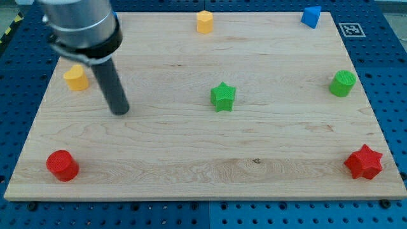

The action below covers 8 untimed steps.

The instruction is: Slide the green star to the bottom center

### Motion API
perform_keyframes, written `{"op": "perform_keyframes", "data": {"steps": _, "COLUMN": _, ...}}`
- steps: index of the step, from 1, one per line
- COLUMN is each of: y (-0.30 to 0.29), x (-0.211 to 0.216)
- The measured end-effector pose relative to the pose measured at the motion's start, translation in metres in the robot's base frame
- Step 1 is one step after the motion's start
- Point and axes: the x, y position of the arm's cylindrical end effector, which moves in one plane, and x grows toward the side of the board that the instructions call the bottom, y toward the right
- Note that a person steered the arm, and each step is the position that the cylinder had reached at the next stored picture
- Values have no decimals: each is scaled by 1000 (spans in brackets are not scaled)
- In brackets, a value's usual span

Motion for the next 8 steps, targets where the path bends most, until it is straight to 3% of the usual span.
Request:
{"op": "perform_keyframes", "data": {"steps": 3, "y": 110, "x": -77}}
{"op": "perform_keyframes", "data": {"steps": 4, "y": 177, "x": -74}}
{"op": "perform_keyframes", "data": {"steps": 5, "y": 197, "x": -50}}
{"op": "perform_keyframes", "data": {"steps": 7, "y": 183, "x": -38}}
{"op": "perform_keyframes", "data": {"steps": 8, "y": 183, "x": -12}}
